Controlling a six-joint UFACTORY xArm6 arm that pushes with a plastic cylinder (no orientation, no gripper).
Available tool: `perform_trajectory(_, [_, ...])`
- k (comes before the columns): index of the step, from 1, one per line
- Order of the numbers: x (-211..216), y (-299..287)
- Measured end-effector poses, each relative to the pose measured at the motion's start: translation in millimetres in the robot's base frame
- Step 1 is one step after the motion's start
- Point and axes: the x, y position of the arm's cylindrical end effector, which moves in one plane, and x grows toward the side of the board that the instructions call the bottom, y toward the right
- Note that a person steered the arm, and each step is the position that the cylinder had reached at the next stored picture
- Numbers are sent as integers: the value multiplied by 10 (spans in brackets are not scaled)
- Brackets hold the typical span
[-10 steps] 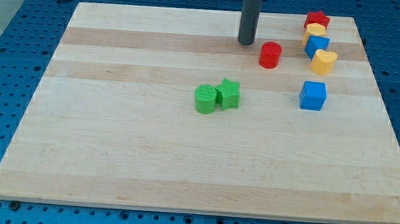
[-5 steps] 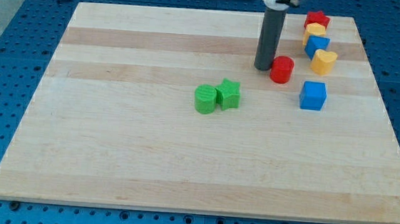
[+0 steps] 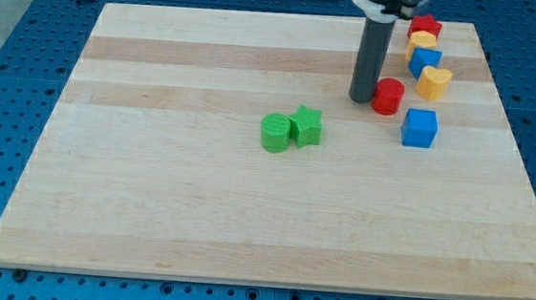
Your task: Push the red circle closer to the yellow heart
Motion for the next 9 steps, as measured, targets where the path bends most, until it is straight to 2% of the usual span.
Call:
perform_trajectory(3, [271, -148])
perform_trajectory(4, [272, -83])
perform_trajectory(6, [97, -376])
perform_trajectory(9, [-40, 82])
